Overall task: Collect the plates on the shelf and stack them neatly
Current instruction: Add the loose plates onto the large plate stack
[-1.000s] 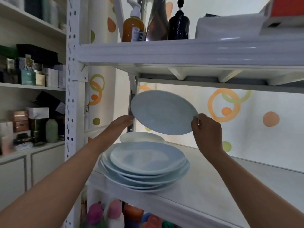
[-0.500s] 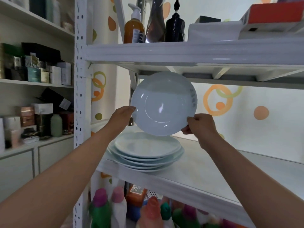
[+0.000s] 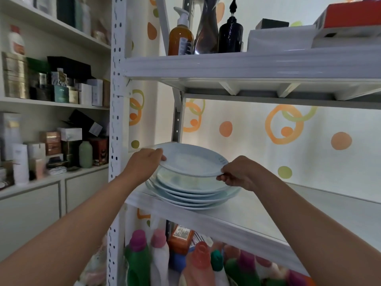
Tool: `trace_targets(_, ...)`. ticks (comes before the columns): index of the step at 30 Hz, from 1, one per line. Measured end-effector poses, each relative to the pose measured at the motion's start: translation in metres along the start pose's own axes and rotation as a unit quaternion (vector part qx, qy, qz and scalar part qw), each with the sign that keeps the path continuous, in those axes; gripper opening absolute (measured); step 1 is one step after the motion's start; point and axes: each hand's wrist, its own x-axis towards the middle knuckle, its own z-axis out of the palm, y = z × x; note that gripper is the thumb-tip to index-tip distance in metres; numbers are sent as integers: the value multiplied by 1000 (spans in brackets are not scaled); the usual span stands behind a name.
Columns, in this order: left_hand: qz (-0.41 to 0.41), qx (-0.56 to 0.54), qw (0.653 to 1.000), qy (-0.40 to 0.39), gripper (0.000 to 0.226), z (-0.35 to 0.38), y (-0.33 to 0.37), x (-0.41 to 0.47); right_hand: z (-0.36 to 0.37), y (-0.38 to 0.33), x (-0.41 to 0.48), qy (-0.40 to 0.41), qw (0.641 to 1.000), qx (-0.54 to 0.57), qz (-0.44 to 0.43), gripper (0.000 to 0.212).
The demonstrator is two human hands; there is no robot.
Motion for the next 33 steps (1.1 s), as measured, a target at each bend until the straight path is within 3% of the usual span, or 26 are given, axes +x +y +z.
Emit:
trace_targets(6, 15, 31, 999, -20, 45, -4, -11, -5, 5, -5, 1, 14, 987, -161, -10, 23)
trace_targets(9, -2, 50, 997, -60, 50, -5, -17, -5, 8, -2, 1, 3, 977, -213, -12, 13)
trace_targets(12, -48, -33, 996, -70, 50, -10, -31, -1, 10, 1, 0, 18, 961, -273, -42, 10)
trace_targets(15, -64, -86, 993, -53, 49, -13, -35, 1, 10, 5, 2, 41, 942, -322, -83, 22)
trace_targets(25, -33, -48, 998, 10, 42, -9, -31, 23, -9, 11, 24, 153, 959, -185, -151, 21)
trace_targets(33, -130, -230, 964, 38, 36, 9, -63, 50, -32, 31, 67, 189, 973, -7, -133, 9)
